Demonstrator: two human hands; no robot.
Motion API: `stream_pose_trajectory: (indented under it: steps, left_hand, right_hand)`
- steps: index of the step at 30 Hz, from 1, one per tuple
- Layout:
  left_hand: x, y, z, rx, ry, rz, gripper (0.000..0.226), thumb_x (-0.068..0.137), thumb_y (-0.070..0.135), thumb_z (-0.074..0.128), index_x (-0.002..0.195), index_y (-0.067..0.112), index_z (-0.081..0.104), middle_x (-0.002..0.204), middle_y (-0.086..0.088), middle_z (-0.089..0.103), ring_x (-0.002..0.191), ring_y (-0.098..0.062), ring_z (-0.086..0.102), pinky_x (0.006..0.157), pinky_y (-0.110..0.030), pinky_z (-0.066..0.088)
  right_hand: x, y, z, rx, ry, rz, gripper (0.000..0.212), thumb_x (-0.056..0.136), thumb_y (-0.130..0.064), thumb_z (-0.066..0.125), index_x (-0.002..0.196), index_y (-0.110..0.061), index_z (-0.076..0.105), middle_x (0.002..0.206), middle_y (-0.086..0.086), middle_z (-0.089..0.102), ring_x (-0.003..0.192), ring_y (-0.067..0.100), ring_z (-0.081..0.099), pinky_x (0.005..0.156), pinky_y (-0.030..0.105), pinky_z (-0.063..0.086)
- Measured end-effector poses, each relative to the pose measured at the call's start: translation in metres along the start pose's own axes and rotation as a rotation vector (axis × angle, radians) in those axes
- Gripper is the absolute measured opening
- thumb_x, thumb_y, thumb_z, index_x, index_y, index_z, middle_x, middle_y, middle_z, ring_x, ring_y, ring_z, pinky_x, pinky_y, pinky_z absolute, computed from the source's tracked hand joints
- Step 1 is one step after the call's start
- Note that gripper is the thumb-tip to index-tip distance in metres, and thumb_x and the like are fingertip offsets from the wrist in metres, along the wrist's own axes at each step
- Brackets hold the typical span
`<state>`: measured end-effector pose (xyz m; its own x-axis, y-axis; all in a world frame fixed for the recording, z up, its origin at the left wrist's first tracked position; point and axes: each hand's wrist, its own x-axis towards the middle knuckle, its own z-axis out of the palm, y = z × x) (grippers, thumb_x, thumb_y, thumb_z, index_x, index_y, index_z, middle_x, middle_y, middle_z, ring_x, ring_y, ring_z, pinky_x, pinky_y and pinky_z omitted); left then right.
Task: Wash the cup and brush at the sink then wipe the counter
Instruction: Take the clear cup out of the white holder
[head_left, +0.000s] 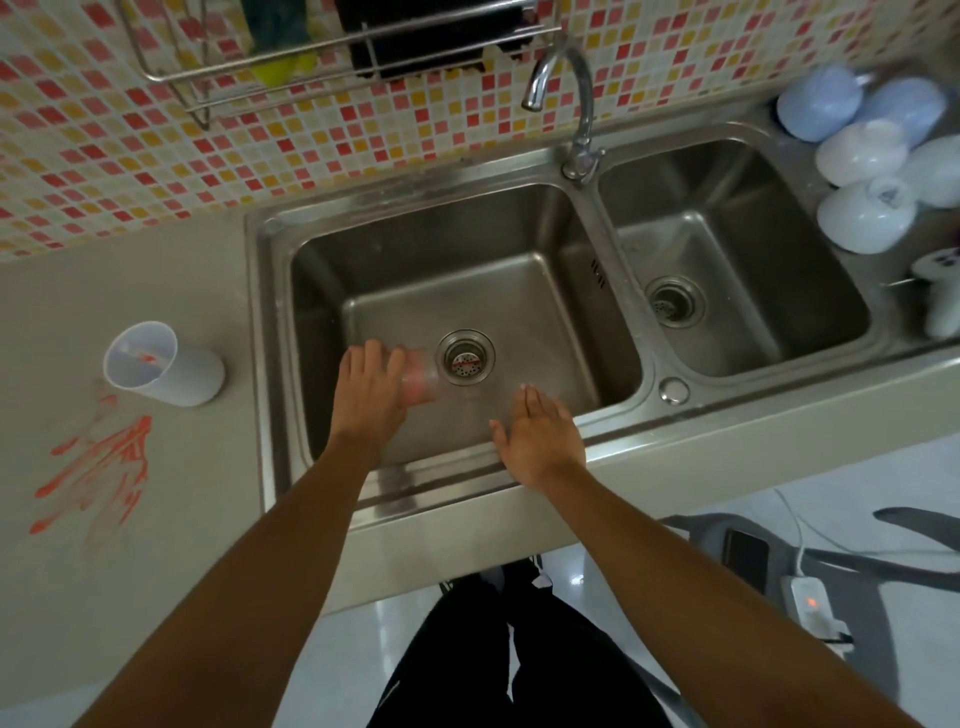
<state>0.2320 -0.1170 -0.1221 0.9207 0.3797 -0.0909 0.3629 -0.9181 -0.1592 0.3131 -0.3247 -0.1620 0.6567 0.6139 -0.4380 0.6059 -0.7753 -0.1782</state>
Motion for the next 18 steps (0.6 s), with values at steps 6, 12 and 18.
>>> stream_pose_trajectory:
  steps: [6, 12, 18]
  left_hand:
    - [0.014, -0.010, -0.005, 0.071, 0.045, 0.061, 0.053, 0.068, 0.014, 0.072, 0.116, 0.009, 0.048, 0.112, -0.013, 0.052, 0.103, -0.032, 0.051, 0.104, -0.047, 0.037]
    - [0.033, -0.009, -0.022, -0.046, 0.067, -0.083, 0.059, 0.064, 0.029, 0.078, 0.113, 0.010, 0.050, 0.108, -0.011, 0.055, 0.104, -0.029, 0.053, 0.104, -0.052, 0.037]
    - [0.083, 0.016, -0.078, -0.335, 0.092, -0.201, 0.074, 0.077, 0.047, 0.065, 0.136, 0.012, 0.036, 0.132, -0.011, 0.047, 0.125, -0.033, 0.045, 0.110, -0.055, 0.020]
  right_hand:
    - [-0.001, -0.001, -0.002, -0.011, 0.011, 0.011, 0.071, 0.099, -0.051, 0.011, 0.151, -0.002, 0.009, 0.159, 0.014, 0.015, 0.147, 0.025, 0.009, 0.120, 0.040, 0.004]
    - [0.007, 0.008, -0.020, 0.253, -0.004, 0.000, 0.074, 0.099, -0.053, 0.031, 0.153, -0.008, 0.009, 0.161, 0.011, 0.011, 0.147, 0.025, 0.010, 0.119, 0.038, 0.009]
    - [0.067, 0.066, -0.106, 0.516, 0.191, 0.080, 0.075, 0.097, -0.045, 0.048, 0.153, -0.011, 0.012, 0.160, 0.010, 0.014, 0.146, 0.026, 0.017, 0.117, 0.042, 0.021]
